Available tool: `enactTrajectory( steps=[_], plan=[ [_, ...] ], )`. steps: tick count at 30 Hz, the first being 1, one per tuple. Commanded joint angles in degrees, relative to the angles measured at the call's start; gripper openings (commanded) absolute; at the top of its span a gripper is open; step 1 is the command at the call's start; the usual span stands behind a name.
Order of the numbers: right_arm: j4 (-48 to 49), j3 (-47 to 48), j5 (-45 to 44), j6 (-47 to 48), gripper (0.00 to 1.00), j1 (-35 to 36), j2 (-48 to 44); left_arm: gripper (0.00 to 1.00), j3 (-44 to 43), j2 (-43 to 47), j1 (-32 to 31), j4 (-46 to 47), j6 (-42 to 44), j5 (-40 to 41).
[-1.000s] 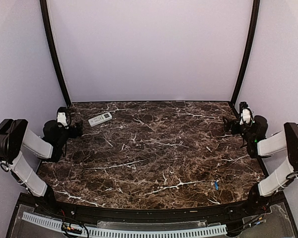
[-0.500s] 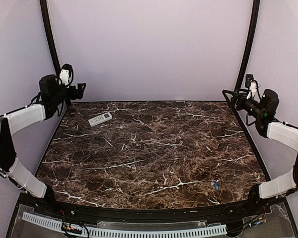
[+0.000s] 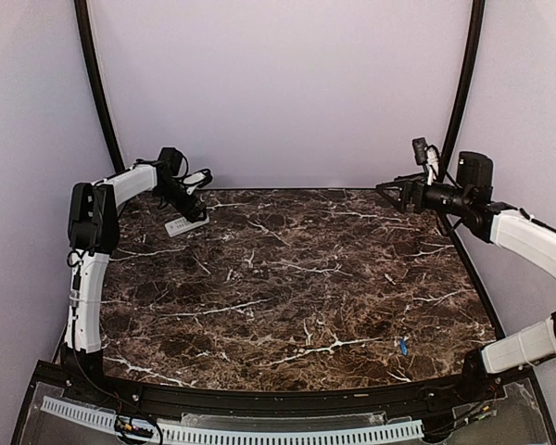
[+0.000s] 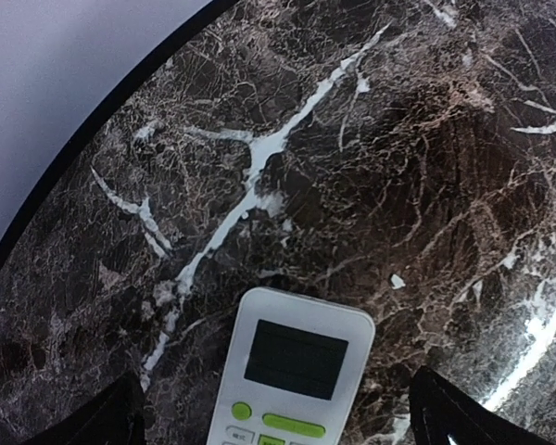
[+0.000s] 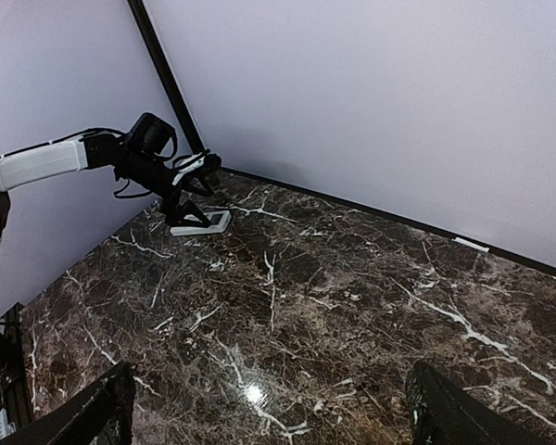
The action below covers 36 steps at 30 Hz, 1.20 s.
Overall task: Load the batteries into the remote control
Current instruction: Pick up the remote control from the center of the board.
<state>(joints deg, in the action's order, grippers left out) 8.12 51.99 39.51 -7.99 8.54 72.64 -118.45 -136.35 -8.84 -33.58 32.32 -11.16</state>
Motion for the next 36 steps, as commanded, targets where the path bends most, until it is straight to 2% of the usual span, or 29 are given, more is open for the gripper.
enactTrajectory(
  steps=[1,5,9,15,19,23,25,26,27,28,29,34,36],
  plan=[
    [-6.01,3.15,-1.35,4.17,0.99,2.74,-0.90,0.99,-10.72,-5.21,0.40,-15.09,3.92,0.91],
    [-7.00,4.13,-1.89,4.79,0.99,3.82,0.54,0.99,-10.69,-6.90,0.99,-15.74,5.21,1.87],
    [-7.12,5.24,-1.98,5.08,0.99,5.04,2.77,0.99,-10.77,-7.44,2.50,-15.45,4.15,-0.50],
    [-9.76,7.83,-2.94,6.70,0.98,7.19,5.71,0.88,-10.27,-8.39,2.74,-15.82,2.80,-2.87],
    [-10.60,8.35,-4.85,6.80,0.99,8.02,5.82,0.72,-8.32,-9.03,2.80,-15.01,1.42,-3.65],
    [-10.64,8.20,-5.12,6.43,0.99,8.15,5.20,0.50,-8.05,-8.80,2.13,-15.51,1.73,-5.16],
    [-10.98,8.45,-5.05,6.27,0.99,8.24,4.94,0.26,-8.05,-8.20,1.82,-15.69,1.10,-7.01],
    [-11.14,8.61,-5.12,6.13,0.99,8.32,4.80,0.20,-8.08,-7.52,1.73,-15.65,0.69,-8.79],
    [-11.27,8.84,-5.26,5.83,0.99,8.38,4.65,0.09,-8.12,-7.04,1.55,-15.55,-0.51,-9.76],
    [-11.38,9.09,-5.50,5.42,0.99,8.42,4.39,0.04,-8.12,-6.04,1.28,-15.26,-1.38,-11.76],
    [-11.37,9.29,-5.61,4.93,0.99,8.47,4.17,0.01,-8.07,-5.42,1.19,-14.97,-3.51,-12.74],
    [-11.05,11.26,-2.79,2.30,0.98,9.20,2.07,0.00,-3.54,4.58,-2.42,-5.29,-15.53,-23.07],
    [-10.98,12.55,-1.46,2.02,0.99,10.17,0.92,0.00,6.02,11.84,-6.33,3.14,-18.93,-25.82]
  ],
)
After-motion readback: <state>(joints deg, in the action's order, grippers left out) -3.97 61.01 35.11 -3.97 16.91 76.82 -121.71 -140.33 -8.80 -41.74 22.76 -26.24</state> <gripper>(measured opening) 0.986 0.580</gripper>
